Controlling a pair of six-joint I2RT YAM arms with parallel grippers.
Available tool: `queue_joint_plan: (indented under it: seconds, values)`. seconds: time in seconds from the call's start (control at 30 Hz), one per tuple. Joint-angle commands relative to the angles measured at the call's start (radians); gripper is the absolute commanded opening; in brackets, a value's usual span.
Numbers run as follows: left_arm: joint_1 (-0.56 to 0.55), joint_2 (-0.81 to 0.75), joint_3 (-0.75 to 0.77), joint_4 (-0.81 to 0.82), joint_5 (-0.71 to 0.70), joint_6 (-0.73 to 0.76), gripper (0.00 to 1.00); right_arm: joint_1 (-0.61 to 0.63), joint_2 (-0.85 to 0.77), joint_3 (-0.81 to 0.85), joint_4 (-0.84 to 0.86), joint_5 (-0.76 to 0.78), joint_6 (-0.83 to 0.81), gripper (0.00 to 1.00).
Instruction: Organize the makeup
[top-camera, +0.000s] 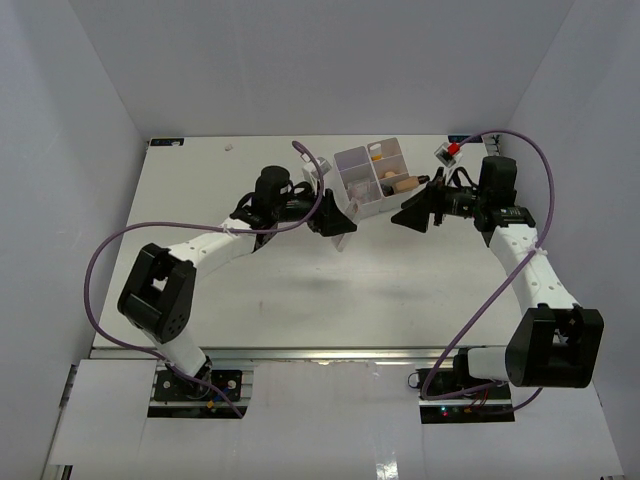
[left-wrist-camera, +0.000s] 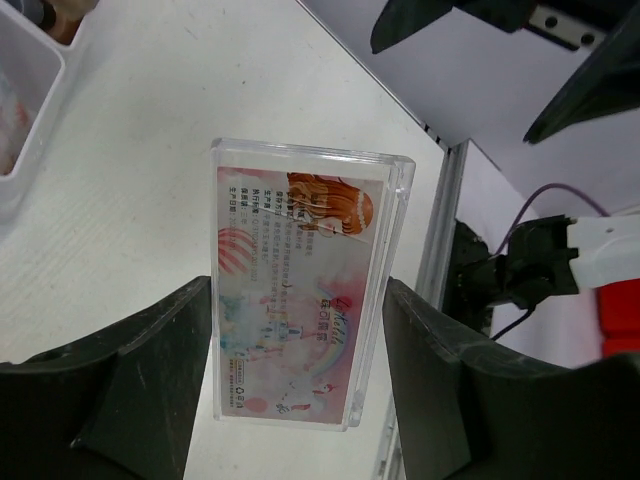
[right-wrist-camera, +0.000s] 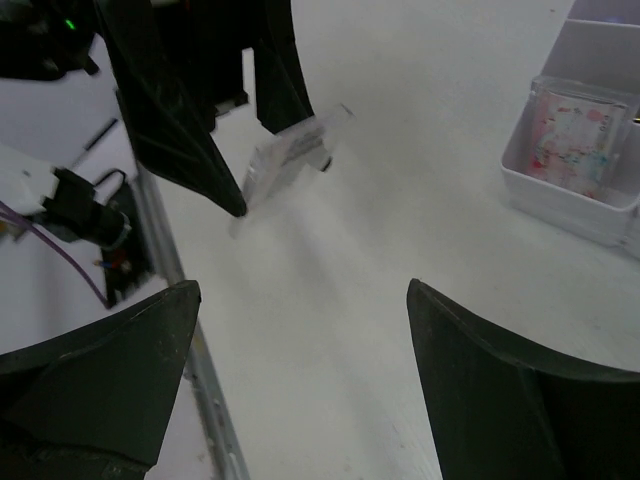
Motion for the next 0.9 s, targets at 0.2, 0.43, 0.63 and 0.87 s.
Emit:
queue_joint_plan:
  seconds: [0.2, 0.43, 0.63, 0.87]
  values:
    - [-0.091, -0.067, -0.074, 0.089, -0.230, 0.347, 0.00, 0.031, -0.021, -0.108, 0.314, 0.025, 0.536, 0.91]
    - [-0.162, -0.082, -0.075, 0.037, -0.329, 0.437, 0.00, 0.148, 0.016, -0.041, 0.144, 0.249, 0.472, 0.92]
    - [-0.207, -0.106, -0.083, 0.024, -0.378, 0.473, 0.00, 0.224, 0.065, 0.017, 0.070, 0.417, 0.414, 0.96]
    - [-0.213, -0.107, -0.080, 0.024, -0.382, 0.468, 0.00, 0.248, 0.088, 0.026, 0.048, 0.453, 0.373, 0.68]
